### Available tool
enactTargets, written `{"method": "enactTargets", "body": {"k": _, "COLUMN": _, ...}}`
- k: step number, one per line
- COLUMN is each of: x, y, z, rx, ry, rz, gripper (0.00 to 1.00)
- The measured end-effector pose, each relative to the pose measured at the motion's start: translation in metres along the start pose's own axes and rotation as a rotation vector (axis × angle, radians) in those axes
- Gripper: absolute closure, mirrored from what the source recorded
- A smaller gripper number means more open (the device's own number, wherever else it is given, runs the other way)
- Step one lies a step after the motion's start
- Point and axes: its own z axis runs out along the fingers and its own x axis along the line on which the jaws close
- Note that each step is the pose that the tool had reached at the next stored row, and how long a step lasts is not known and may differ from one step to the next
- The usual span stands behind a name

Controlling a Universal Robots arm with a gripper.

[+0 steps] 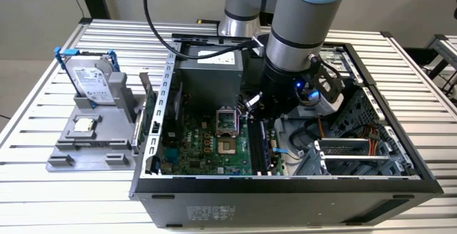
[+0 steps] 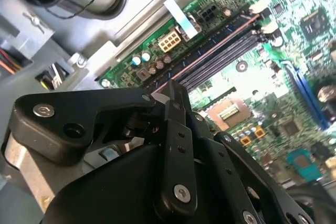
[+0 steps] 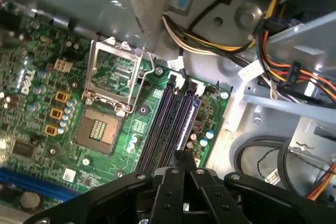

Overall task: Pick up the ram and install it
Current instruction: 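Press down the ram until it locks into place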

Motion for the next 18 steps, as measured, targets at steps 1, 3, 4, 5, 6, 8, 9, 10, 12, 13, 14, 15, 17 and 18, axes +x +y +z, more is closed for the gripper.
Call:
{"method": "enactTargets", "body": {"k": 1, "x": 0.0, "y": 0.0, "z": 0.0, "rx": -0.0004, "ry": 0.0, "rz": -0.019, "gripper": 1.0}}
{"method": "enactTargets", "body": {"k": 3, "x": 0.0, "y": 0.0, "z": 0.0, "rx": -0.0009, "ry": -0.0003, "rz": -0.046, "gripper": 1.0}}
{"method": "enactTargets", "body": {"k": 4, "x": 0.0, "y": 0.0, "z": 0.0, "rx": -0.0012, "ry": -0.0006, "rz": -0.063, "gripper": 1.0}}
{"method": "enactTargets", "body": {"k": 5, "x": 0.0, "y": 0.0, "z": 0.0, "rx": -0.0014, "ry": -0.0008, "rz": -0.081, "gripper": 1.0}}
{"method": "enactTargets", "body": {"k": 6, "x": 0.0, "y": 0.0, "z": 0.0, "rx": -0.0016, "ry": -0.0011, "rz": -0.099, "gripper": 1.0}}
{"method": "enactTargets", "body": {"k": 8, "x": 0.0, "y": 0.0, "z": 0.0, "rx": -0.0023, "ry": -0.0014, "rz": -0.134, "gripper": 1.0}}
{"method": "enactTargets", "body": {"k": 9, "x": 0.0, "y": 0.0, "z": 0.0, "rx": -0.0026, "ry": -0.0014, "rz": -0.148, "gripper": 1.0}}
{"method": "enactTargets", "body": {"k": 10, "x": 0.0, "y": 0.0, "z": 0.0, "rx": -0.0028, "ry": -0.0015, "rz": -0.157, "gripper": 1.0}}
{"method": "enactTargets", "body": {"k": 12, "x": 0.0, "y": 0.0, "z": 0.0, "rx": -0.0031, "ry": -0.0015, "rz": -0.169, "gripper": 1.0}}
{"method": "enactTargets", "body": {"k": 13, "x": 0.0, "y": 0.0, "z": 0.0, "rx": -0.0033, "ry": -0.0015, "rz": -0.178, "gripper": 1.0}}
{"method": "enactTargets", "body": {"k": 14, "x": 0.0, "y": 0.0, "z": 0.0, "rx": -0.0036, "ry": -0.0015, "rz": -0.192, "gripper": 1.0}}
{"method": "enactTargets", "body": {"k": 15, "x": 0.0, "y": 0.0, "z": 0.0, "rx": -0.0038, "ry": -0.0015, "rz": -0.205, "gripper": 1.0}}
{"method": "enactTargets", "body": {"k": 17, "x": 0.0, "y": 0.0, "z": 0.0, "rx": -0.0044, "ry": -0.0016, "rz": -0.234, "gripper": 1.0}}
{"method": "enactTargets", "body": {"k": 18, "x": 0.0, "y": 0.0, "z": 0.0, "rx": -0.0048, "ry": -0.0016, "rz": -0.252, "gripper": 1.0}}
